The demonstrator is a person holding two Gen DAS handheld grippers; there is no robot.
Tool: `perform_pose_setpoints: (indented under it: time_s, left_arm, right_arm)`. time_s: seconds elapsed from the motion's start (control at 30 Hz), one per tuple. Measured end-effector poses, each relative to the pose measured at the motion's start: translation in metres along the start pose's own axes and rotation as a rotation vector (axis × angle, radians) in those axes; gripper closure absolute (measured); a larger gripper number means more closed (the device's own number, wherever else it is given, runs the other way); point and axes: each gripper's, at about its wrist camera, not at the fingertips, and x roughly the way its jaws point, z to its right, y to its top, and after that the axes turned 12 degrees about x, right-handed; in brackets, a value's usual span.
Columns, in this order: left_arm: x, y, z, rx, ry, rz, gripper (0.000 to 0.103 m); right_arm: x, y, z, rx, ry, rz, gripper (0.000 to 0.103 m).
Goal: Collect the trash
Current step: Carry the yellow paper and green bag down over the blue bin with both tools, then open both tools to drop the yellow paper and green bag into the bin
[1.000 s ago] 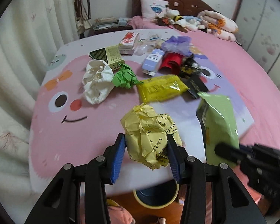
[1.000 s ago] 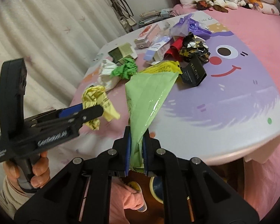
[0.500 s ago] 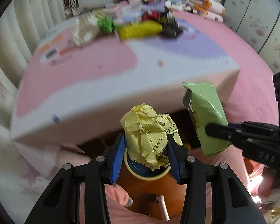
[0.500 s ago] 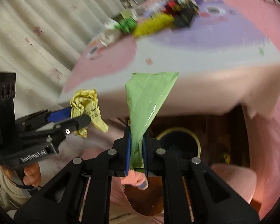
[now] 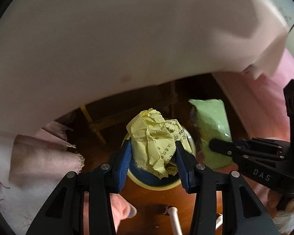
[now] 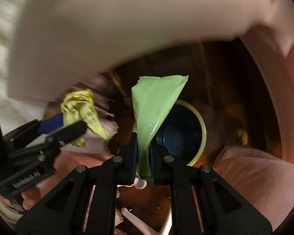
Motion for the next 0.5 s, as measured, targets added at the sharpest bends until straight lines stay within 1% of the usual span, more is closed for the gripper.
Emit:
perform_pose_setpoints:
  time_s: [0.1, 0.17, 0.23, 0.3, 0.33, 0.5]
  left_arm:
    - [0.025, -0.012, -0.002, -0.005, 0.01, -0.026, 0.059]
    - [0.041, -0.019, -0.003, -0.017, 0.006, -0.052, 0.059]
    - [0.055, -0.023, -0.004, -0.02, 0.003, -0.074, 0.059]
    - [0.065, -0.023, -0.003, -0.023, 0.003, -0.091, 0.059]
    - [0.076, -0.017, -0.003, -0.026, 0.002, -0.105, 0.058]
    - [0.092, -0.01, 0.003, -0.025, 0.01, -0.136, 0.057]
  right_arm:
    - [0.027, -0.001, 0.022, 0.044, -0.029, -0.027, 0.094]
    - [0.044, -0.003, 0.033, 0.075, -0.052, -0.063, 0.094]
    - [0.051, 0.0, 0.033, 0.079, -0.046, -0.081, 0.094]
    - [0.054, 0.007, 0.03, 0.053, -0.05, -0.074, 0.094]
    - [0.057, 0.007, 0.028, 0.043, -0.056, -0.076, 0.094]
    - [0.083, 0.01, 0.023, 0.031, -0.107, -0.107, 0.094]
